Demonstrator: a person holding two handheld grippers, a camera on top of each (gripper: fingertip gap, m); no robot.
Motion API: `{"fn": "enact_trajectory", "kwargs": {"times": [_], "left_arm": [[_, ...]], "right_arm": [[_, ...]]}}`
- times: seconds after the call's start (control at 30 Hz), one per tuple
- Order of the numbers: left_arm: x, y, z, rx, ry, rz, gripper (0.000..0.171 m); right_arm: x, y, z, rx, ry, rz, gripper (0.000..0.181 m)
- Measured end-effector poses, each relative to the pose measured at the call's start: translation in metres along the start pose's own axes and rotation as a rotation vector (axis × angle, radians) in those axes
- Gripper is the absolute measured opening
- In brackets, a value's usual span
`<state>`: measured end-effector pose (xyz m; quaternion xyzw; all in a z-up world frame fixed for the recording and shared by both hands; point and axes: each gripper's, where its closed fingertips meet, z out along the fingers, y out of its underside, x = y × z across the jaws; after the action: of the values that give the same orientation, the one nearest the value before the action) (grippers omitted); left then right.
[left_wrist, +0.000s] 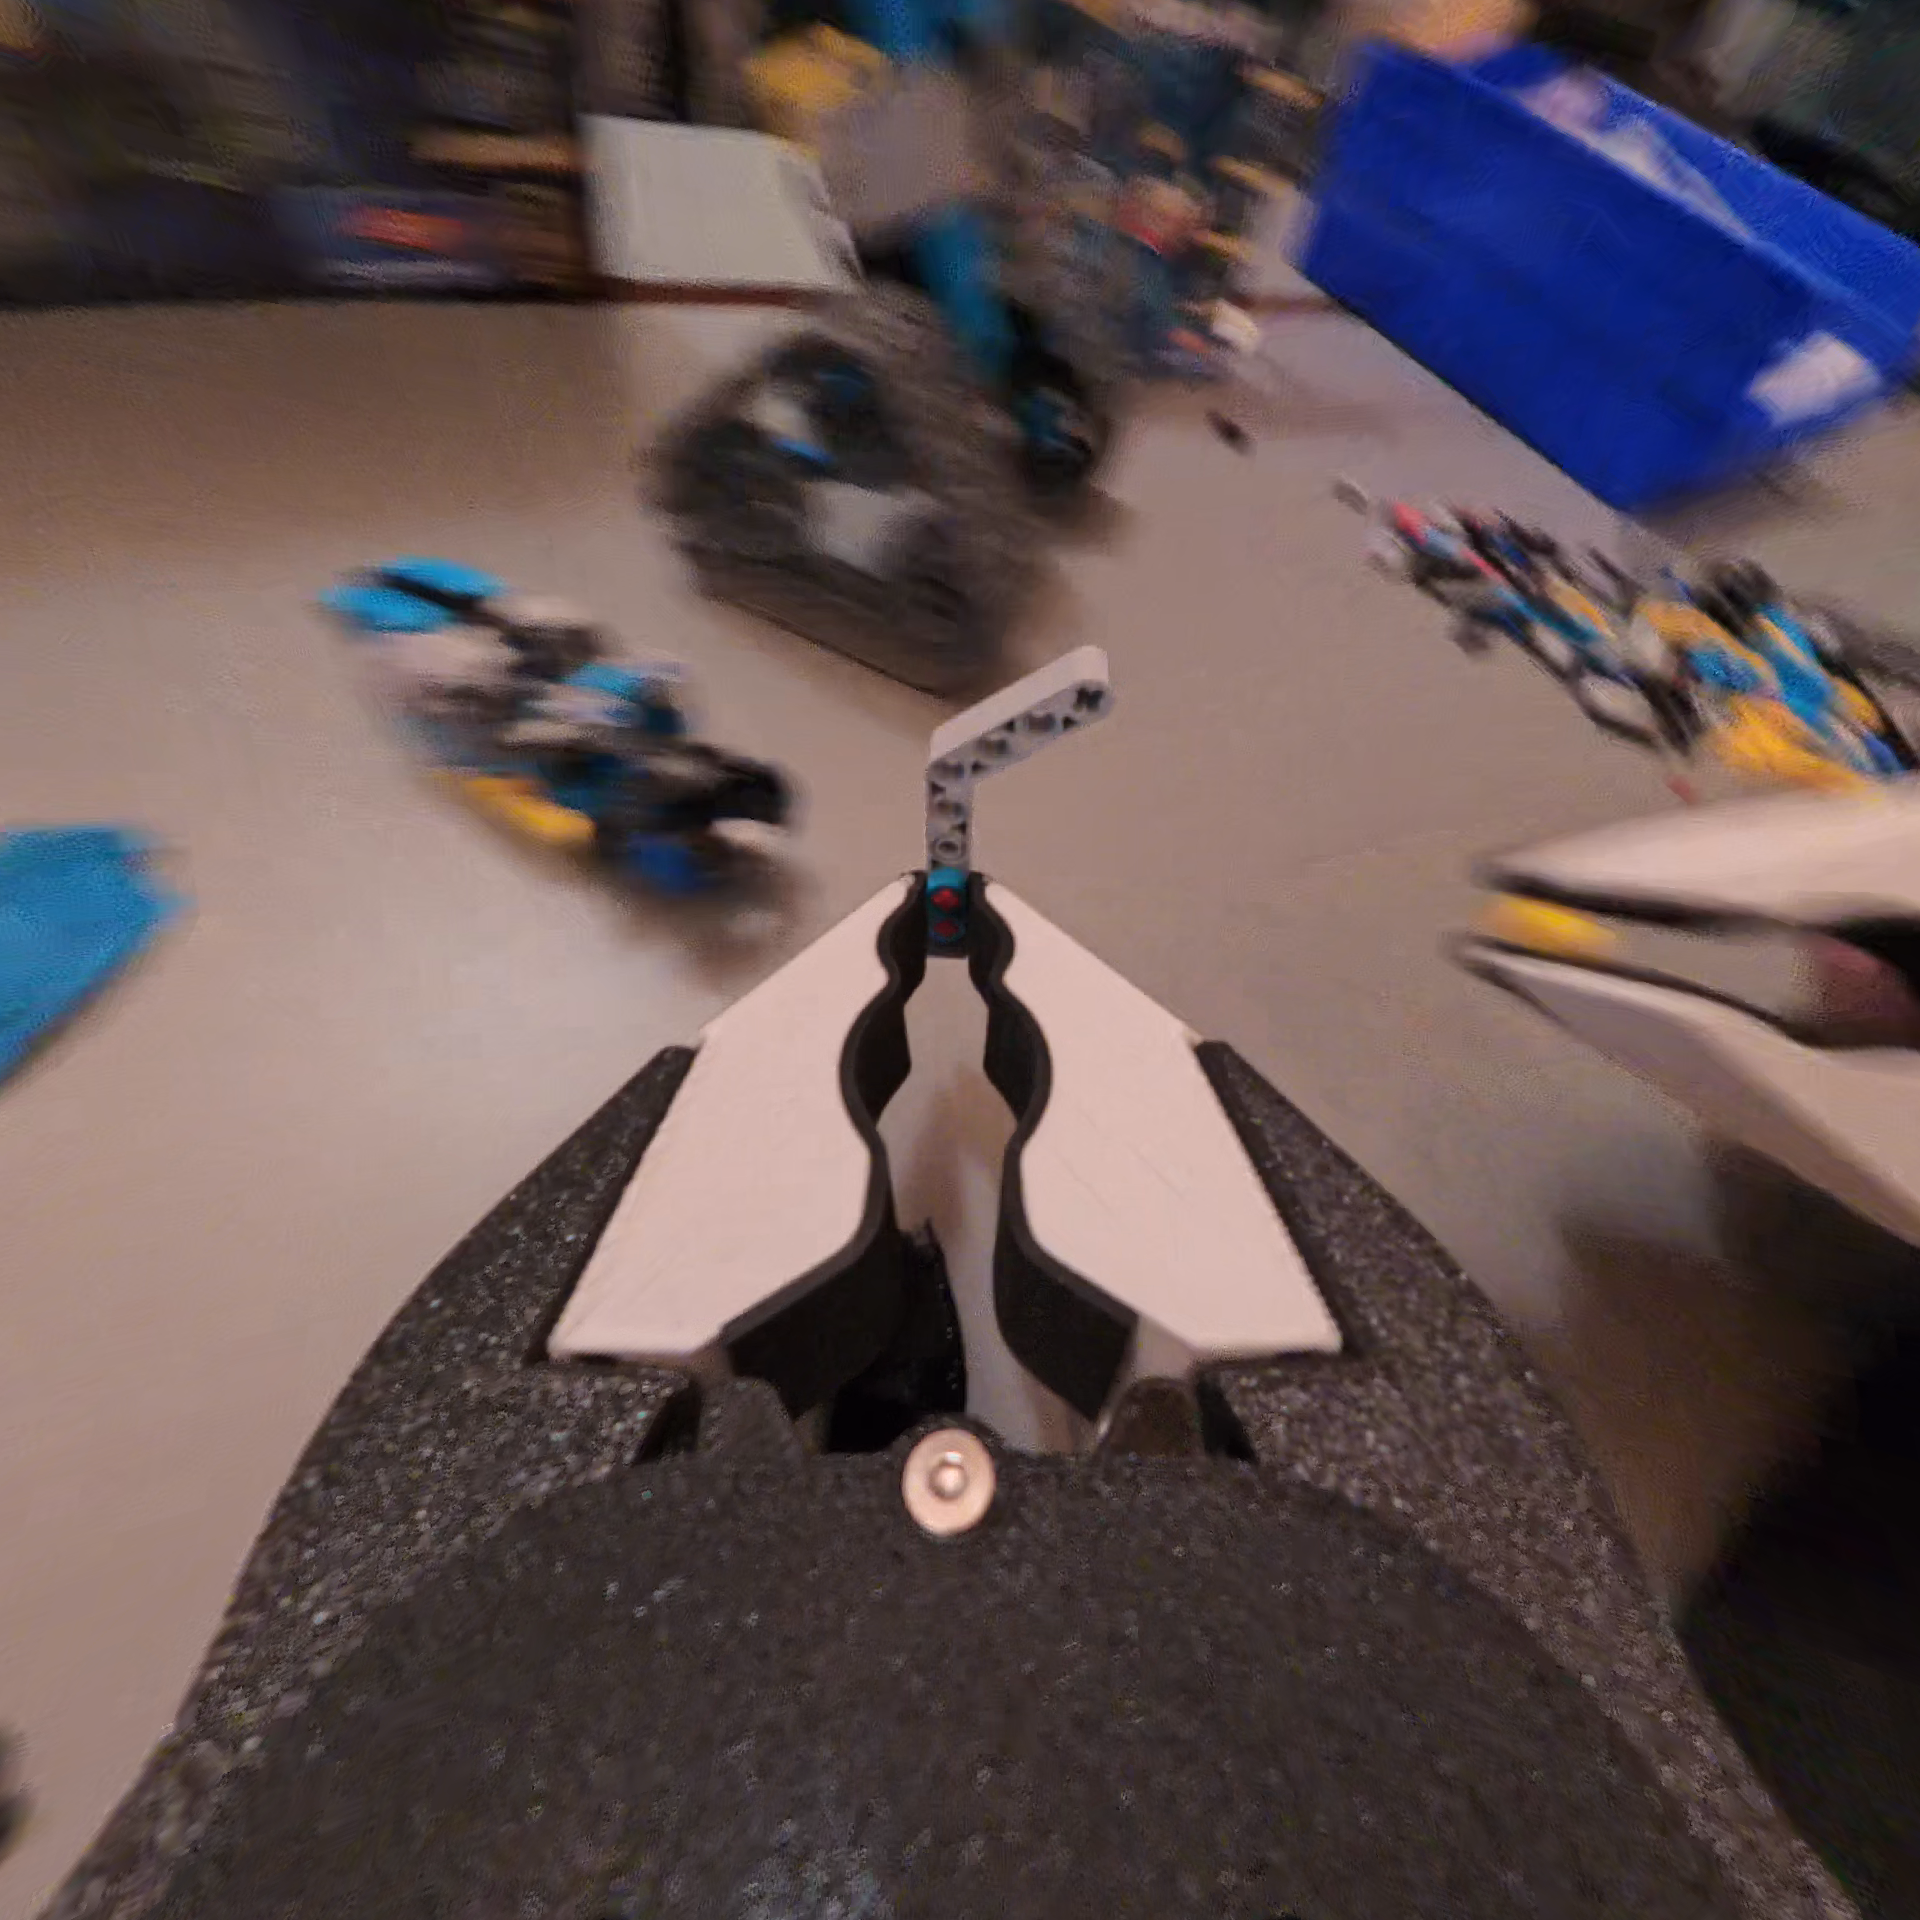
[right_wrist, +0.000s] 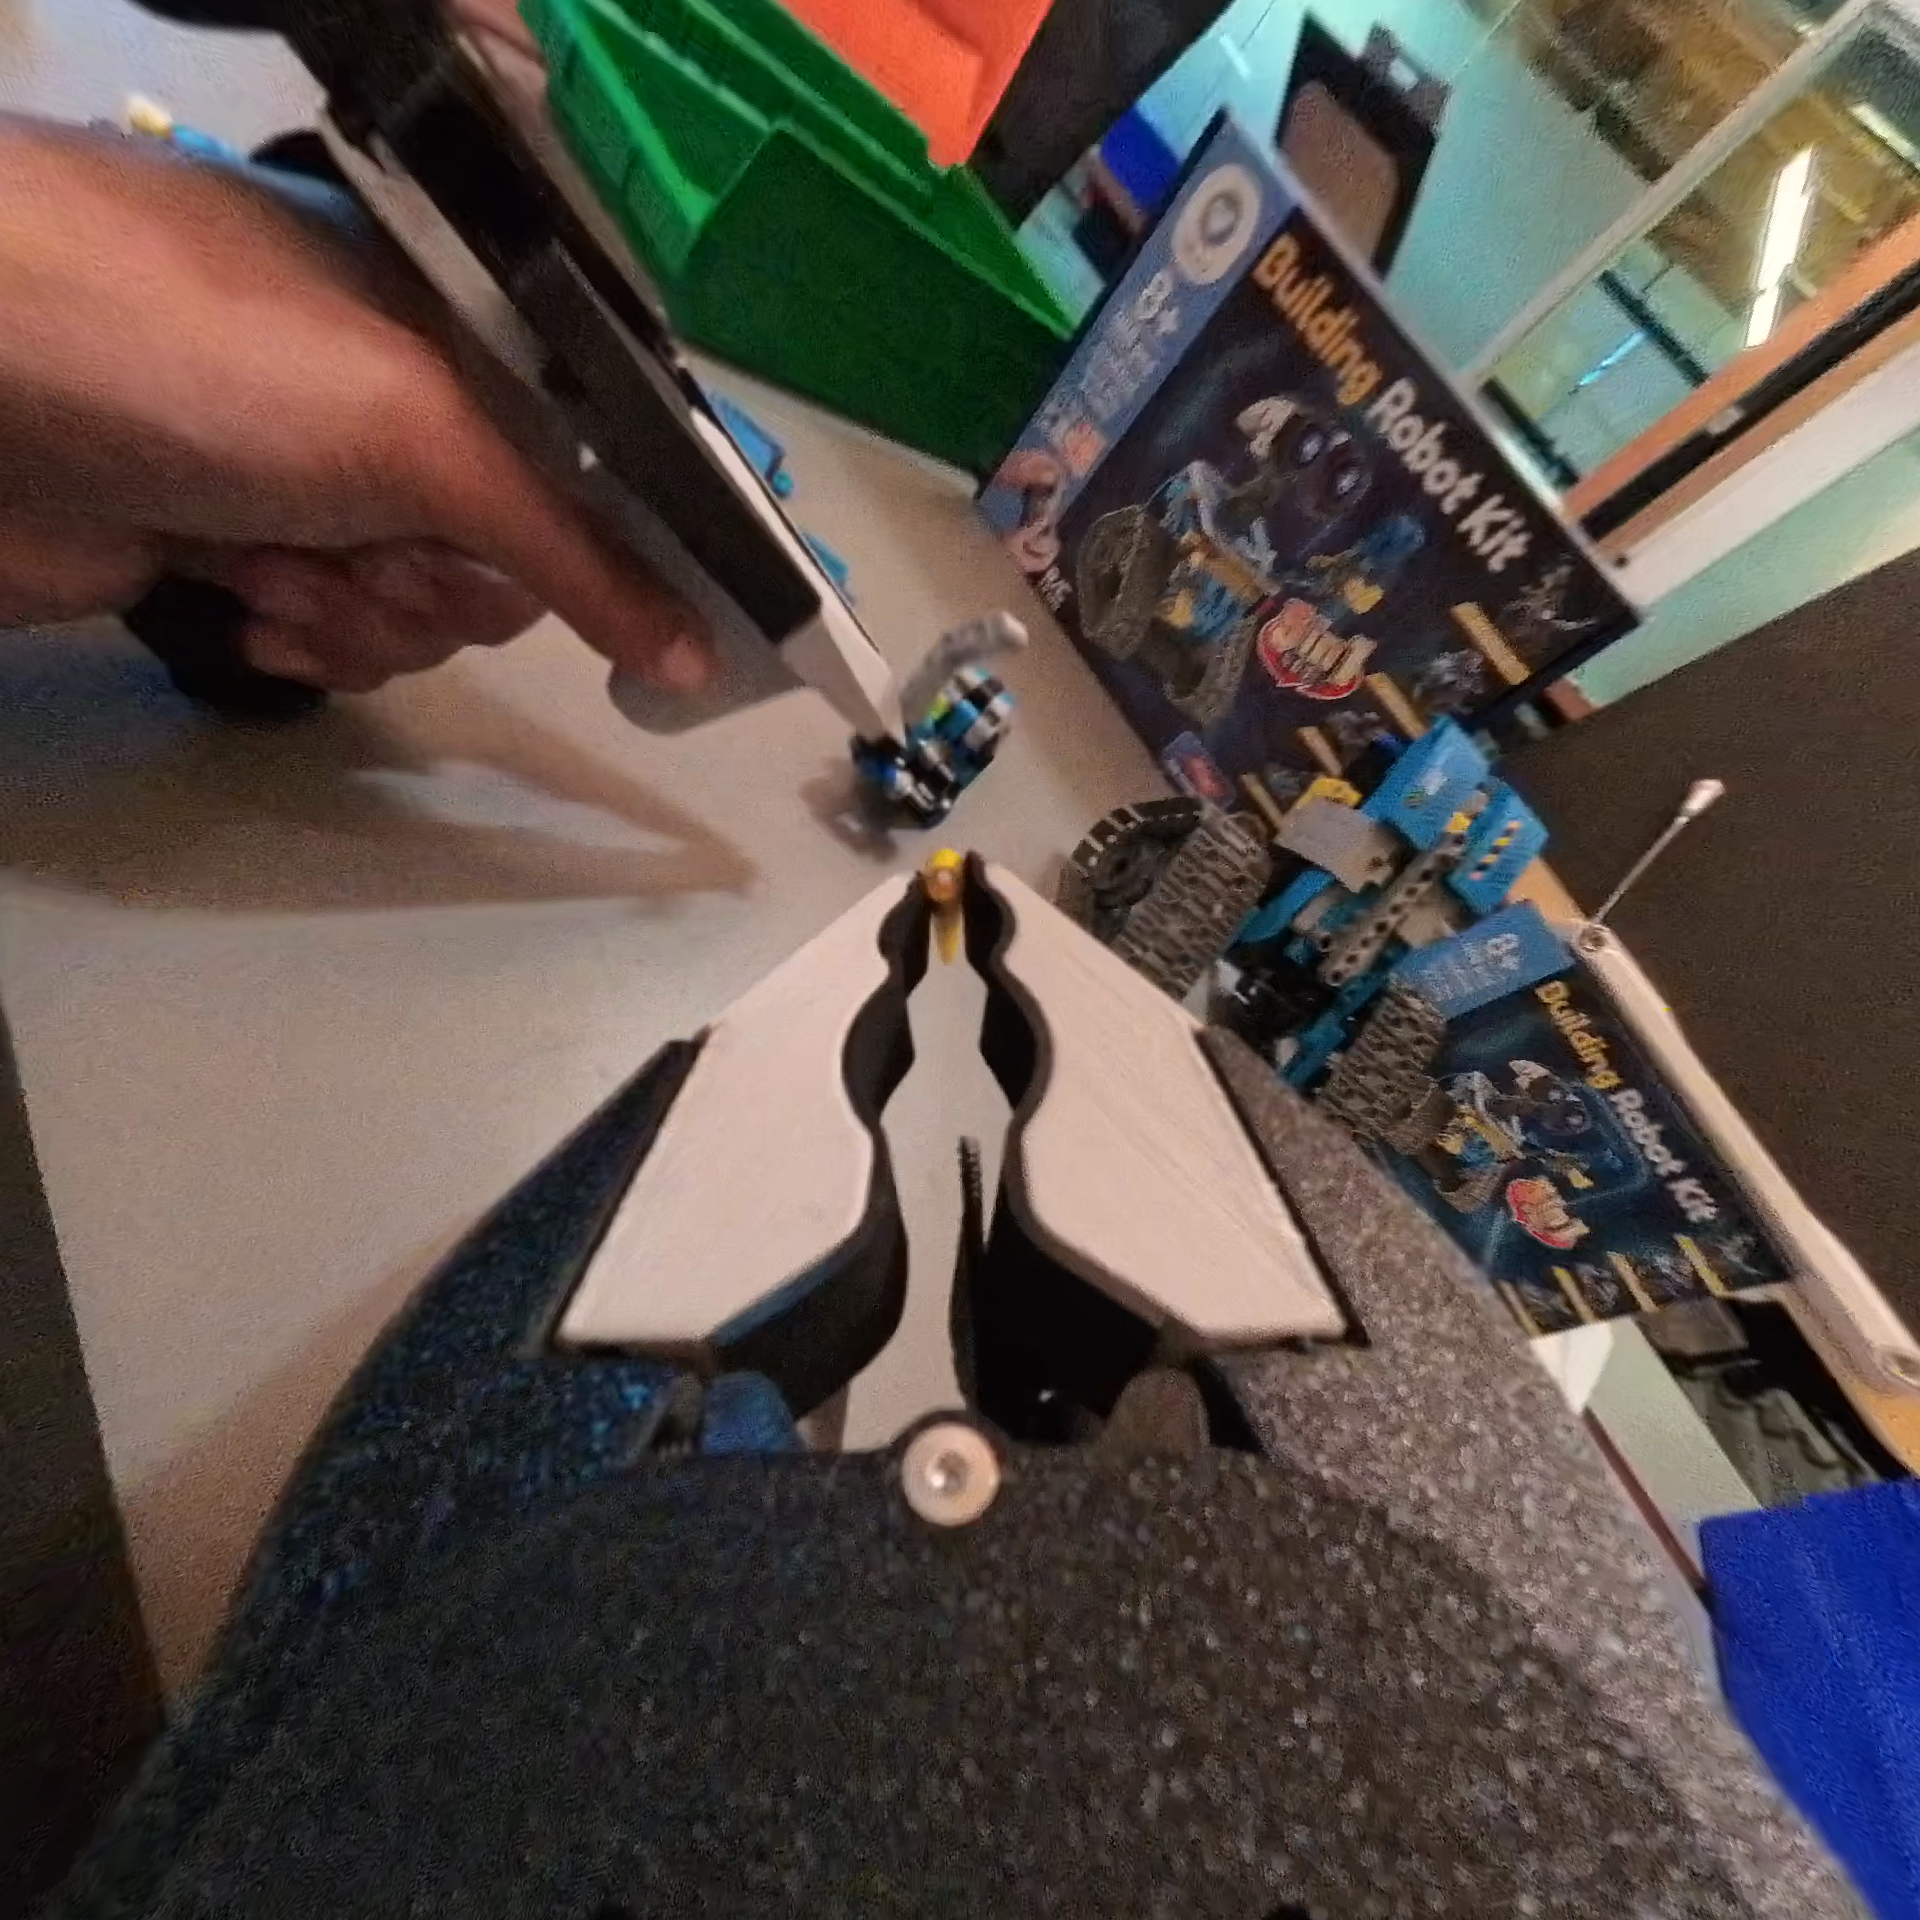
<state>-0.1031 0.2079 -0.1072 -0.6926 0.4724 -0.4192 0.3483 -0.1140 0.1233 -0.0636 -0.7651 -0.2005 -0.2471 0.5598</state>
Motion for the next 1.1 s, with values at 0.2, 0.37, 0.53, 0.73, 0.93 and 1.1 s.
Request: {"fn": "enact_trajectory", "kwargs": {"times": [0.2, 0.37, 0.53, 0.73, 0.93, 1.1], "left_arm": [[0.027, -0.013, -0.012, 0.086, 0.209, -0.006, 0.006], [0.055, -0.024, -0.025, 0.143, 0.519, -0.246, 0.006], [0.084, -0.022, -0.032, 0.123, 0.653, -0.206, 0.006], [0.109, -0.005, -0.028, 0.049, 0.676, -0.069, 0.006], [0.102, -0.017, -0.033, 0.099, 0.721, -0.190, 0.006], [0.100, -0.019, -0.033, 0.136, 0.635, -0.076, 0.006]], "right_arm": [[0.007, 0.026, 0.002, -0.047, -0.097, 0.212, 0.005], [0.059, 0.098, -0.002, -0.233, -0.085, 0.542, 0.006], [0.135, 0.183, -0.059, -0.398, 0.178, 0.580, 0.007], [0.150, 0.234, -0.098, -0.528, 0.282, 0.609, 0.019], [0.153, 0.223, -0.095, -0.457, 0.288, 0.671, 0.022], [0.082, 0.076, -0.057, 0.074, -0.152, 0.724, 0.024]]}}
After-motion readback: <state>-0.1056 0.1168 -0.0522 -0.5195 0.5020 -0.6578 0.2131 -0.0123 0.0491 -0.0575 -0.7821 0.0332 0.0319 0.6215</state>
